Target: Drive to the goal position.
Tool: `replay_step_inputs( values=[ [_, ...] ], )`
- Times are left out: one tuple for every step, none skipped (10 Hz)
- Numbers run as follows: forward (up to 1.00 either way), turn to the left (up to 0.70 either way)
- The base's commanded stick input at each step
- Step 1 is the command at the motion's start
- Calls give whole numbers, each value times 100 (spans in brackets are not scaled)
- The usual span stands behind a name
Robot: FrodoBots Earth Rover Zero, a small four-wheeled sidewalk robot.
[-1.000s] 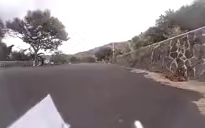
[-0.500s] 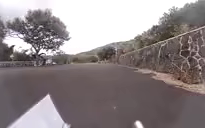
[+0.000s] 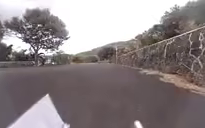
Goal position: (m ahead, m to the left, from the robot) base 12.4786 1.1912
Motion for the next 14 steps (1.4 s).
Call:
replay_step_inputs(
  values=[
    [100, -14],
    [100, -4],
    [100, -15],
    [100, -25],
    [100, -14],
    [100, -2],
    [100, -10],
    [100, -23],
    [100, -30],
    [100, -30],
    [100, -29],
    [100, -16],
    [100, -4],
    [100, -15]
  ],
)
